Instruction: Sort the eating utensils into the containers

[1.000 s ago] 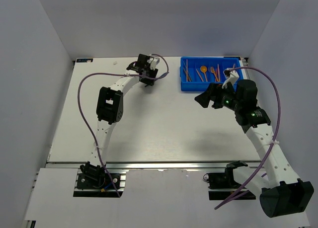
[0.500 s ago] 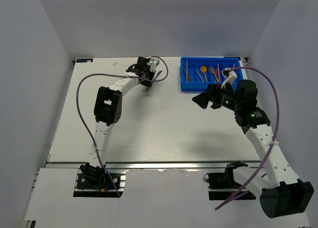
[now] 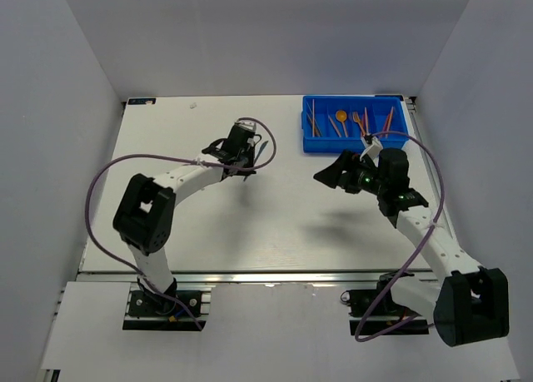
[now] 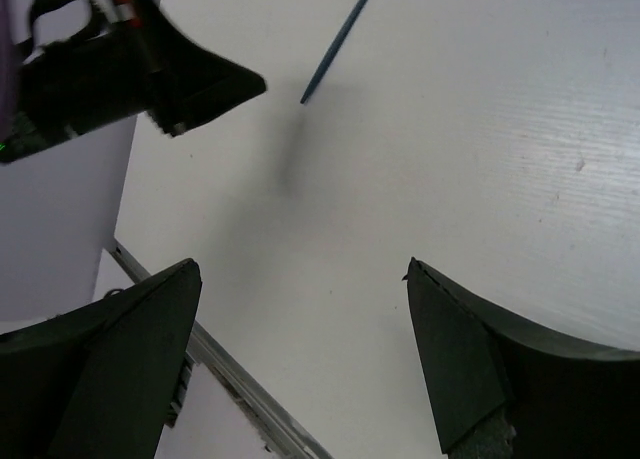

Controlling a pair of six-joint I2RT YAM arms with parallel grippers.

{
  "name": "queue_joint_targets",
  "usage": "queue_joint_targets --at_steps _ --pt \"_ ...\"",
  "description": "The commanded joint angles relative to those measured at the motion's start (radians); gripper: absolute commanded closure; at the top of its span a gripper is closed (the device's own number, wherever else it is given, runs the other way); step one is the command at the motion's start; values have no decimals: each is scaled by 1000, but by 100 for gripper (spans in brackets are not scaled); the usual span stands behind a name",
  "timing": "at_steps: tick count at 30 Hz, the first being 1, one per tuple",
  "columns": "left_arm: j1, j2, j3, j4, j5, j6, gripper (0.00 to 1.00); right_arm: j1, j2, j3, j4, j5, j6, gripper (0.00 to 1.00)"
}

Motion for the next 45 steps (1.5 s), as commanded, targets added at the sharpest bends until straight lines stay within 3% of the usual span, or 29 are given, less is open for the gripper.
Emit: queue_joint_targets --at_steps 1,4,5,6,10,15,18,27,31,45 --pt "9 -133 -103 70 -64 -132 100 35 40 -53 168 35 115 13" --pt "7 -134 -94 27 -78 -95 97 79 92 -48 187 54 120 11" --pt "7 -121 -59 18 -55 -71 89 92 98 -45 187 65 119 11" --pt "7 -105 -30 1 -40 -26 67 104 110 -41 187 87 116 11" --pt "9 65 207 -190 40 78 47 121 129 -13 149 112 82 11" --pt "10 314 618 -467 40 164 47 121 112 16 39 155 25 11" --pt "13 396 696 -536 13 161 50 121 92 25 -15 172 -16 11" --pt "69 443 693 -565 40 170 39 121 40 51 -109 175 -84 11" --pt "70 446 661 -547 56 186 39 121 32 48 -112 177 -92 11" --pt "67 503 628 -531 93 178 56 121 29 41 -115 166 -96 11"
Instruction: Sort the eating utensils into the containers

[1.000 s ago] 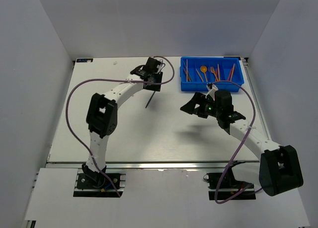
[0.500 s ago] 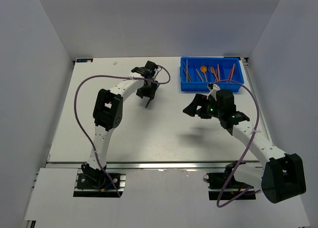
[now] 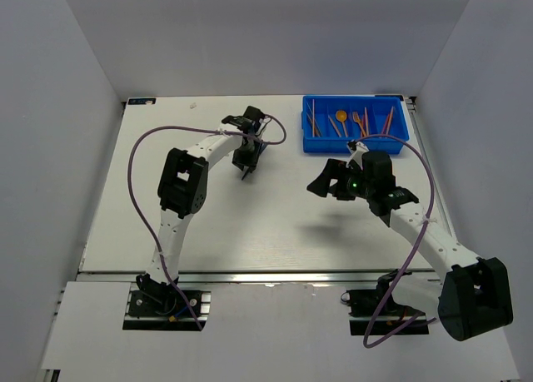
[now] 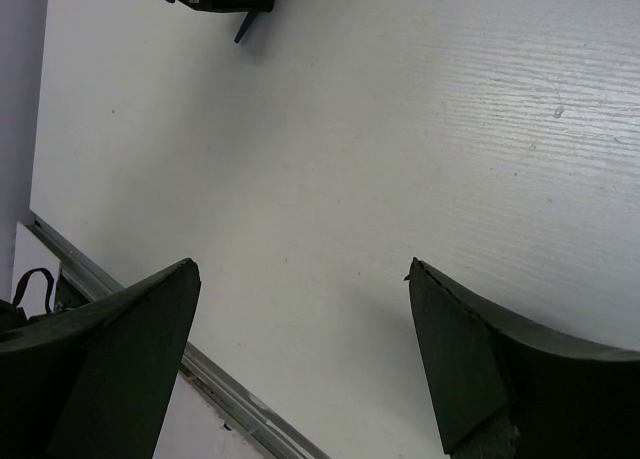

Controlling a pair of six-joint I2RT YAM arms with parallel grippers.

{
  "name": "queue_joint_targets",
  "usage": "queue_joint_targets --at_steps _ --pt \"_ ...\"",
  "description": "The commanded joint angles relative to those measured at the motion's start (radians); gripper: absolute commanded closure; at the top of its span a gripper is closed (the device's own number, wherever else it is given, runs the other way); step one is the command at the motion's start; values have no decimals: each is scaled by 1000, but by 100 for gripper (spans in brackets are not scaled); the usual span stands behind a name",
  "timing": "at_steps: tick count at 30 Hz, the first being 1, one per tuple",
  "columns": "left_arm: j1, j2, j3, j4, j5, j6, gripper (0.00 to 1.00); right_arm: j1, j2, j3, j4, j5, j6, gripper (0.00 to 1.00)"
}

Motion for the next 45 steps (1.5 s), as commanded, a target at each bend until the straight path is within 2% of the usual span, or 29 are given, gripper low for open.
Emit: queue_joint_targets --at_steps 1,5,8,9,11,13,16,20,23,27,30,34,41,45 --pt "-8 6 -37 12 25 -3 57 0 -23 29 10 -5 -17 11" --pt "-35 25 -62 10 5 -8 63 -1 -23 28 14 -10 -18 11" --pt "-43 36 -92 9 9 -15 73 0 -23 28 19 -18 -20 11" --pt "-45 34 -104 9 7 -18 81 0 -26 28 19 -19 -20 11" --pt "-45 31 -141 15 5 -20 87 0 -28 26 23 -25 -23 11" --pt "-46 20 -163 18 4 -21 100 0 -29 22 30 -31 -23 11" --pt "-48 -9 -206 30 -5 -43 100 -1 -20 3 63 -59 -17 11" --pt "-67 -154 -278 96 -10 -84 100 -1 20 -41 181 -127 77 11" --pt "-94 -263 -383 226 42 -129 100 0 38 -80 261 -76 150 11" --pt "-129 -456 -541 441 159 -224 100 22 58 -133 408 -13 329 11" --pt "-164 -529 -627 519 199 -273 100 52 81 -150 508 39 399 11" --pt "-193 -579 -672 613 252 -316 100 80 127 -118 508 97 419 12" --pt "-245 -593 -680 664 312 -348 100 109 248 -38 513 136 434 16" --pt "-282 -583 -669 673 335 -353 100 112 305 -5 542 136 431 22"
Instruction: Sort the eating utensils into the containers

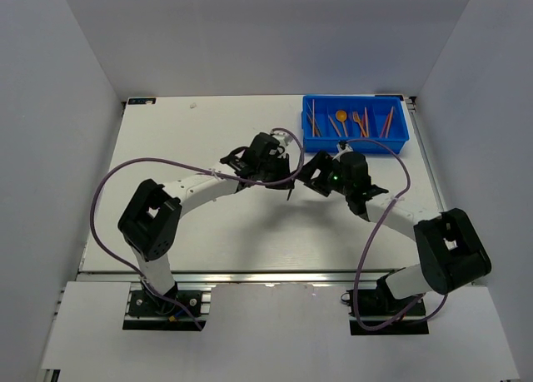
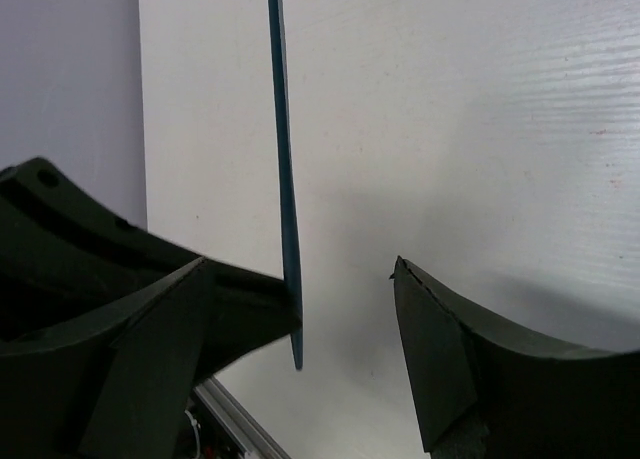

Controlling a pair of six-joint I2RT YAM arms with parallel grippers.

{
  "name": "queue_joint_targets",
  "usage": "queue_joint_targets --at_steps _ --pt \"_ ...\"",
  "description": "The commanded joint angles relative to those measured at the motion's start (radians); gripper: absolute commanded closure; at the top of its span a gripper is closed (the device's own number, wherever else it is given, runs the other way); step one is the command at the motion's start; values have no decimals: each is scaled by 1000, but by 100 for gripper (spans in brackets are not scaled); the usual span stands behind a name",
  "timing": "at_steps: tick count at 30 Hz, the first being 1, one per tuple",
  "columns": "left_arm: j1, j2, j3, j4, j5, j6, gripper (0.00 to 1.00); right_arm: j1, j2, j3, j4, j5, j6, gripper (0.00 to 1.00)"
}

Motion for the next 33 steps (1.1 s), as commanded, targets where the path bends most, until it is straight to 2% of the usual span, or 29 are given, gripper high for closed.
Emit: queue_joint_targets --at_steps 1,5,8,9,10,11,12,13,14,15,16,19,20,21,23,24,25,28,30,33 --pt "-34 -34 1 44 55 -19 100 6 33 60 65 33 9 24" --pt "-44 -36 0 46 52 -22 100 6 61 76 62 70 4 28" --pt "-46 -39 0 46 56 -25 100 6 79 94 65 68 -8 36" --pt "-46 -39 1 46 56 -25 100 6 82 99 66 65 -13 47" --pt "-46 -39 4 47 56 -25 100 6 89 103 72 55 -14 54" --pt "-46 -41 6 47 53 -25 100 6 90 105 75 48 -17 71" --pt "-46 -41 9 43 47 -27 100 6 90 105 77 39 -28 81" --pt "-47 -41 20 35 26 -25 92 6 86 106 77 27 -36 89" --pt "-46 -44 27 17 9 -22 77 5 79 106 71 25 -46 98" --pt "-46 -48 32 4 -11 -22 29 6 75 108 57 28 -57 100" --pt "-46 -65 38 -8 -32 -17 3 2 60 114 37 39 -98 100" --pt "-46 -135 75 -115 -211 4 2 -56 61 181 -88 55 -201 100" --pt "-46 -158 95 -196 -355 21 2 -104 75 264 -139 50 -303 100" --pt "-47 -183 101 -235 -420 33 2 -130 93 316 -258 56 -360 100" --pt "-46 -273 81 -319 -558 85 2 -218 179 433 -369 65 -527 100" --pt "-46 -303 63 -342 -594 105 2 -245 211 570 -495 80 -574 100" --pt "-46 -333 40 -379 -626 127 2 -294 281 636 -542 126 -612 100" --pt "-44 -461 -106 -396 -707 183 2 -355 395 854 -605 208 -715 100" --pt "-44 -559 -249 -349 -712 205 2 -403 450 953 -609 229 -758 100" --pt "-46 -637 -374 -263 -709 219 2 -438 602 1213 -652 326 -811 100"
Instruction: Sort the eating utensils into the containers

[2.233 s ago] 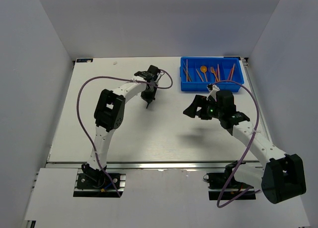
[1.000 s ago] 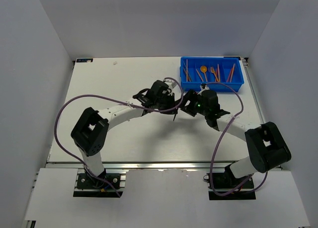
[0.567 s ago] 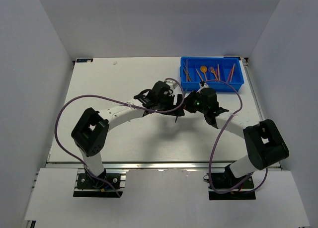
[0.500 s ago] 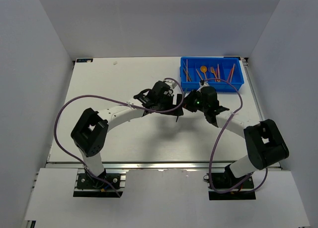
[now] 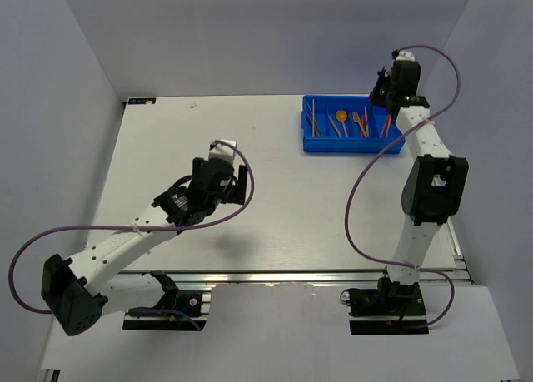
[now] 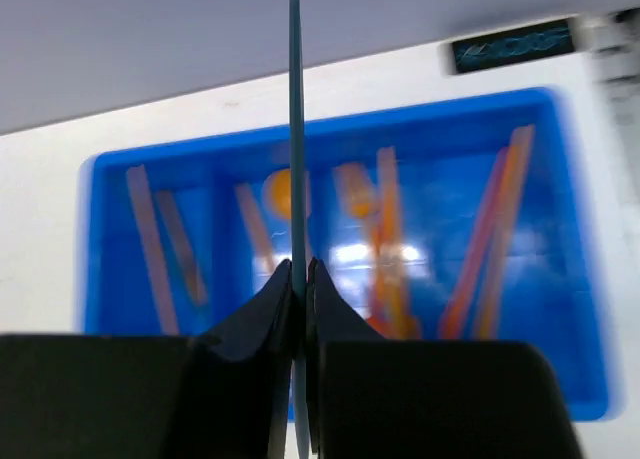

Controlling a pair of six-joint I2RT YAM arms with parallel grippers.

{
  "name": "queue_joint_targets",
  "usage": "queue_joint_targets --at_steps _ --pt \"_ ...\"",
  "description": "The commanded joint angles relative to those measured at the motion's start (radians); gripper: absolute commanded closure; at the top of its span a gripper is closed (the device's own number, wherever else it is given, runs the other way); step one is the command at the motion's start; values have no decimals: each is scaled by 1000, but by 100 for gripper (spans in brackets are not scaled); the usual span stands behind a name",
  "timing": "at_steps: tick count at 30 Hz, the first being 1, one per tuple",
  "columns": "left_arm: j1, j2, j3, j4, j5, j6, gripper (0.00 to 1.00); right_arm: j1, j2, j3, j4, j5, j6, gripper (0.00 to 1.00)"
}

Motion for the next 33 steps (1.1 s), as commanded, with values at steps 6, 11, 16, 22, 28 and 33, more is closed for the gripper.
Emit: queue_joint_targets --at_steps 6,11,16,22,28,33 --pt "1 32 -128 -5 -107 43 2 -58 382 603 -154 244 -237 100" --pt "1 114 -116 -29 -108 36 2 -99 389 467 -26 227 -244 100" --pt "-1 101 -122 -20 -94 34 2 -136 402 396 -2 178 -209 100" --pt "1 97 -123 -21 -80 37 2 -162 384 309 6 127 -175 99" --pt "-1 83 -125 -20 -82 39 2 -165 356 310 -23 104 -152 63" --pt "1 78 -122 -23 -99 34 2 -165 317 364 -74 146 -136 33"
